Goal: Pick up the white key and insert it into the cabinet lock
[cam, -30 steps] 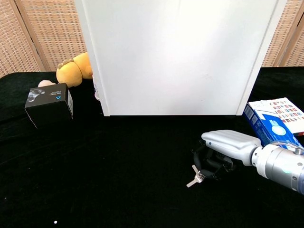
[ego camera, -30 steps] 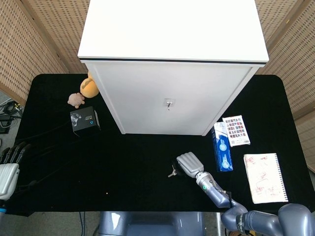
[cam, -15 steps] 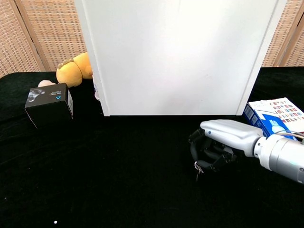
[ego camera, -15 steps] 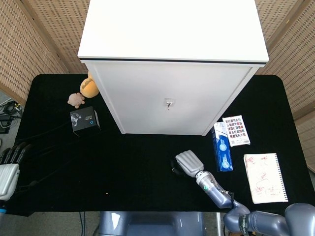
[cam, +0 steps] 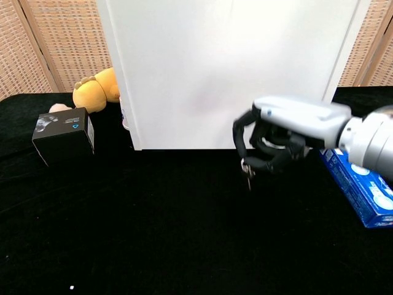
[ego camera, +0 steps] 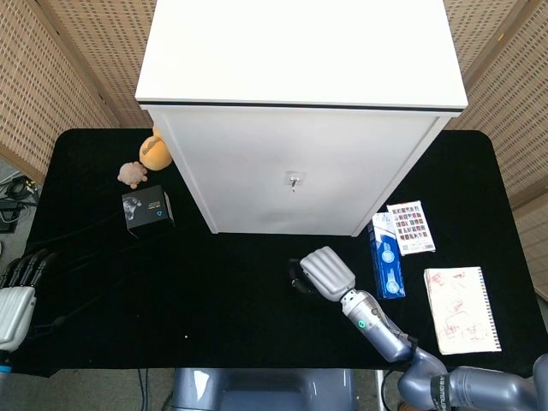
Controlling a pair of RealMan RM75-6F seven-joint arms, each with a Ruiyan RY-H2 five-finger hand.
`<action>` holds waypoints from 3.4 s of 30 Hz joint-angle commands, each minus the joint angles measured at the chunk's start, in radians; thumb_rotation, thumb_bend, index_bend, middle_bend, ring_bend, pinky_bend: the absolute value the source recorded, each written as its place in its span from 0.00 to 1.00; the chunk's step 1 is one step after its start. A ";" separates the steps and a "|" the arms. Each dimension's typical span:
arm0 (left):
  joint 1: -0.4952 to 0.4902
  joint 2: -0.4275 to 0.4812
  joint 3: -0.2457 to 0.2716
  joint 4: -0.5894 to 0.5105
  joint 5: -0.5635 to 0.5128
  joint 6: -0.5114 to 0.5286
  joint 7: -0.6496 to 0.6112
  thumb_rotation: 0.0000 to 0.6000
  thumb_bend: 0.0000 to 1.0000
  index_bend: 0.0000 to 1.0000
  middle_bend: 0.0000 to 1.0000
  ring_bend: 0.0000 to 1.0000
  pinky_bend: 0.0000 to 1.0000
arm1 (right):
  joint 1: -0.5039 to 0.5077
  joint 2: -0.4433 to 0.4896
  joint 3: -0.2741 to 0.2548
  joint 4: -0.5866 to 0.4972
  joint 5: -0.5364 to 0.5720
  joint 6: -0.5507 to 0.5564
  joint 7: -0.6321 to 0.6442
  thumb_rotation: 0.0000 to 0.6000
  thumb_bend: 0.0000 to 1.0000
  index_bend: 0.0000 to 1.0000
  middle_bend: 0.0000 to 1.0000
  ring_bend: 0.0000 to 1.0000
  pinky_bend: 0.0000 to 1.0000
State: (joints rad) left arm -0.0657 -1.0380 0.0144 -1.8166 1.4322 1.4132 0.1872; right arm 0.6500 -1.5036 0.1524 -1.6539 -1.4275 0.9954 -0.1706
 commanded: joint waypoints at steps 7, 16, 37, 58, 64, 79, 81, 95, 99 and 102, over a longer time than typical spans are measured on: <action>0.000 0.005 0.000 0.001 -0.001 -0.003 -0.013 1.00 0.00 0.00 0.00 0.00 0.00 | 0.049 0.124 0.122 -0.182 0.095 0.030 -0.167 1.00 0.60 0.63 0.95 0.94 1.00; -0.005 0.002 -0.001 0.003 -0.009 -0.013 -0.009 1.00 0.00 0.00 0.00 0.00 0.00 | 0.103 0.173 0.209 -0.272 0.206 0.064 -0.313 1.00 0.60 0.63 0.95 0.94 1.00; -0.004 0.012 -0.001 0.004 -0.005 -0.012 -0.032 1.00 0.00 0.00 0.00 0.00 0.00 | 0.265 0.187 0.310 -0.361 0.436 0.208 -0.602 1.00 0.60 0.64 0.95 0.94 1.00; -0.004 0.012 0.000 0.007 -0.005 -0.013 -0.034 1.00 0.00 0.00 0.00 0.00 0.00 | 0.289 0.177 0.198 -0.248 0.290 0.270 -0.687 1.00 0.60 0.66 0.95 0.94 1.00; -0.002 0.014 -0.001 0.007 -0.004 -0.009 -0.039 1.00 0.00 0.00 0.00 0.00 0.00 | 0.287 0.175 0.186 -0.222 0.266 0.279 -0.689 1.00 0.60 0.67 0.95 0.94 1.00; -0.003 0.012 -0.001 0.009 -0.006 -0.012 -0.037 1.00 0.00 0.00 0.00 0.00 0.00 | 0.293 0.162 0.135 -0.130 0.127 0.290 -0.737 1.00 0.60 0.68 0.95 0.94 1.00; -0.003 0.012 -0.001 0.009 -0.005 -0.012 -0.037 1.00 0.00 0.00 0.00 0.00 0.00 | 0.293 0.165 0.131 -0.119 0.112 0.289 -0.744 1.00 0.60 0.68 0.95 0.94 1.00; -0.002 0.012 -0.001 0.008 -0.004 -0.010 -0.037 1.00 0.00 0.00 0.00 0.00 0.00 | 0.289 0.164 0.137 -0.104 0.091 0.279 -0.758 1.00 0.59 0.68 0.95 0.94 1.00; -0.003 0.012 -0.001 0.009 -0.005 -0.012 -0.035 1.00 0.00 0.00 0.00 0.00 0.00 | 0.291 0.164 0.140 -0.097 0.086 0.276 -0.771 1.00 0.59 0.68 0.95 0.94 1.00; -0.003 0.011 -0.001 0.009 -0.005 -0.011 -0.034 1.00 0.00 0.00 0.00 0.00 0.00 | 0.292 0.160 0.145 -0.093 0.086 0.277 -0.778 1.00 0.59 0.68 0.95 0.94 1.00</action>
State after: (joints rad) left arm -0.0685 -1.0266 0.0133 -1.8076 1.4274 1.4020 0.1531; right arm 0.9418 -1.3425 0.2964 -1.7477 -1.3413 1.2726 -0.9480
